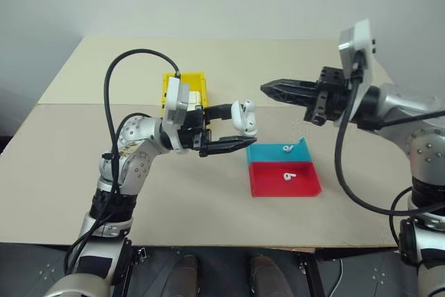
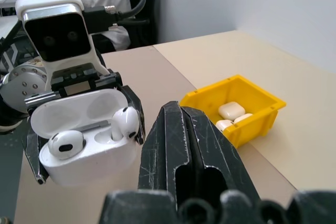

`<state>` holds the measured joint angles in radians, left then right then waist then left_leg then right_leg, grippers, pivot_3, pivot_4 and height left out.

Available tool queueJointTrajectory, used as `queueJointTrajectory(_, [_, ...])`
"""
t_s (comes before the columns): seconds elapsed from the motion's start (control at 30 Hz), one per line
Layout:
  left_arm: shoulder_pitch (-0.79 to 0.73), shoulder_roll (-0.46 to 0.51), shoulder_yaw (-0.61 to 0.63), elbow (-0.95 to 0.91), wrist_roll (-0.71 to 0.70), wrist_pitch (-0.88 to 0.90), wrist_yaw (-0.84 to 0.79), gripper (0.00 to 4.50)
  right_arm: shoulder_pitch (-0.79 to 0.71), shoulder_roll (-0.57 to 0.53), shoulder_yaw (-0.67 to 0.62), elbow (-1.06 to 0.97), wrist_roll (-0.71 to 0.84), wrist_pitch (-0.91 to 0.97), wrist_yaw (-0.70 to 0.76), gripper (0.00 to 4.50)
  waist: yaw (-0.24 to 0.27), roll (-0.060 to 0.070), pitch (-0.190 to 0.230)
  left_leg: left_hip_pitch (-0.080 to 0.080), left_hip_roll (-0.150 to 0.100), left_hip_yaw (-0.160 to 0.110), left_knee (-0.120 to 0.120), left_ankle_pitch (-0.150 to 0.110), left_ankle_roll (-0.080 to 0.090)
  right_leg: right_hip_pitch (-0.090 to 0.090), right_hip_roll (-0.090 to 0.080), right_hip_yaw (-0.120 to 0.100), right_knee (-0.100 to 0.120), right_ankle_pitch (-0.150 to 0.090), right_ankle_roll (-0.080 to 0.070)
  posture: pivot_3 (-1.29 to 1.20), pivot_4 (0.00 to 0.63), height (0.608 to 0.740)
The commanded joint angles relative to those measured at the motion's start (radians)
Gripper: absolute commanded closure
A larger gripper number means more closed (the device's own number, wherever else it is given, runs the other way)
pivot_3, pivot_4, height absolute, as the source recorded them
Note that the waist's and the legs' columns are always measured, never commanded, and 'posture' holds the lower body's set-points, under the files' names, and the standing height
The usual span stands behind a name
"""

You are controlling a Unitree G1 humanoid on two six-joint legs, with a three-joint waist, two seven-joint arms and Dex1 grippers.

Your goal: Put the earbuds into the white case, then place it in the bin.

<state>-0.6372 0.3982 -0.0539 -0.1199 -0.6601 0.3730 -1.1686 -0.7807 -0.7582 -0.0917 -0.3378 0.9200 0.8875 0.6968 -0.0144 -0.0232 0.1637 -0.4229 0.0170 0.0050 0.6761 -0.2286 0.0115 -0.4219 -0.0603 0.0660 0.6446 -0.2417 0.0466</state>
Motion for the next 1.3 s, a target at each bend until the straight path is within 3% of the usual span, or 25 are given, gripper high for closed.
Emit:
queueJointTrajectory(0.03, [-0.020, 0.002, 0.013, -0.031, -0.002, -0.022, -0.001, 1.68, -0.015, -0.013, -0.019, -0.046, 0.007, 0.020, -0.006, 4.47, 0.001, 0.000, 0.000, 0.000, 0.000, 0.000, 0.000, 0.000, 0.000, 0.000, 0.000, 0.000, 0.000, 0.000, 0.000, 0.00, 0.150, 0.740])
queueJointTrajectory(1.3, [-0.031, -0.015, 0.009, -0.013, 0.013, -0.029, -0.002, 1.68, 0.045, -0.059, -0.014, -0.150, 0.000, 0.042, 0.011, 4.47, 0.001, 0.000, 0.000, 0.000, 0.000, 0.000, 0.000, 0.000, 0.000, 0.000, 0.000, 0.000, 0.000, 0.000, 0.000, 0.00, 0.150, 0.740])
